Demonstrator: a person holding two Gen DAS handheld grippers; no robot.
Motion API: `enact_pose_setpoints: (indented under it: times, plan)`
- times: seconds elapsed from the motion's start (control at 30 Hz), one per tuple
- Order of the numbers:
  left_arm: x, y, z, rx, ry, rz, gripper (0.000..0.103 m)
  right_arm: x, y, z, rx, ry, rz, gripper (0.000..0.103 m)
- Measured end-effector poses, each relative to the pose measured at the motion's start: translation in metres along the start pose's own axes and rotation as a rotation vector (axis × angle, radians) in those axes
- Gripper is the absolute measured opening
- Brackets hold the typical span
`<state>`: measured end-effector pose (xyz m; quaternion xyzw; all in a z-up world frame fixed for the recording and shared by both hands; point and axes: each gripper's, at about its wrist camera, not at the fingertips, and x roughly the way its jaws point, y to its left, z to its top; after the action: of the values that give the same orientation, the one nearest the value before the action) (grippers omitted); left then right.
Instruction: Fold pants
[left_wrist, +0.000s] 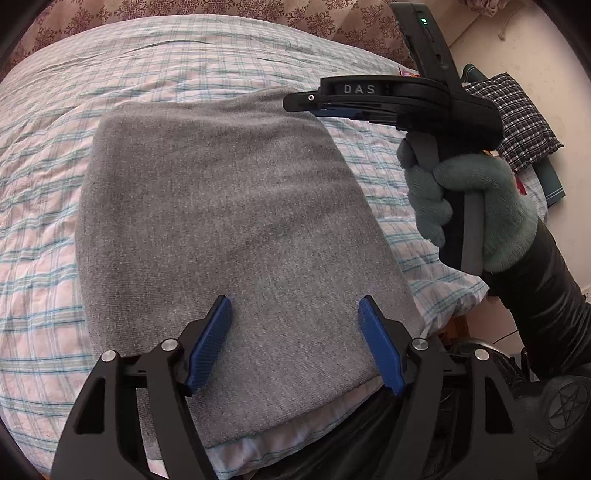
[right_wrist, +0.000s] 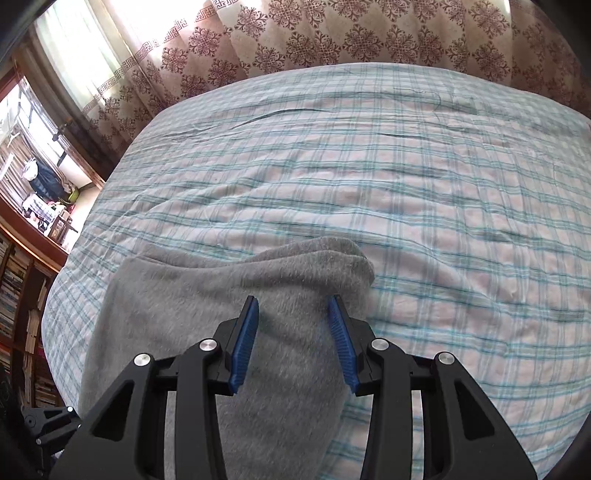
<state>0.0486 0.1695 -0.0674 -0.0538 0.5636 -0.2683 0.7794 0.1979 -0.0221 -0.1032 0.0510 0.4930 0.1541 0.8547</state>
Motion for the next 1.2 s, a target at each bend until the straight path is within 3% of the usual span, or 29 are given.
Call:
enact_pose_setpoints:
  times: [0.47, 1.2]
  plan:
    - [0.006, 0.002, -0.001, 0.017, -0.015, -0.009, 0.073, 0.039, 0.0, 0.004, 0.003, 0.042, -0.026, 0.041]
    - [0.004, -0.012, -0.004, 0.074, -0.035, 0.088, 0.074, 0.03, 0.009, 0.007, -0.006, 0.042, -0.1, 0.041]
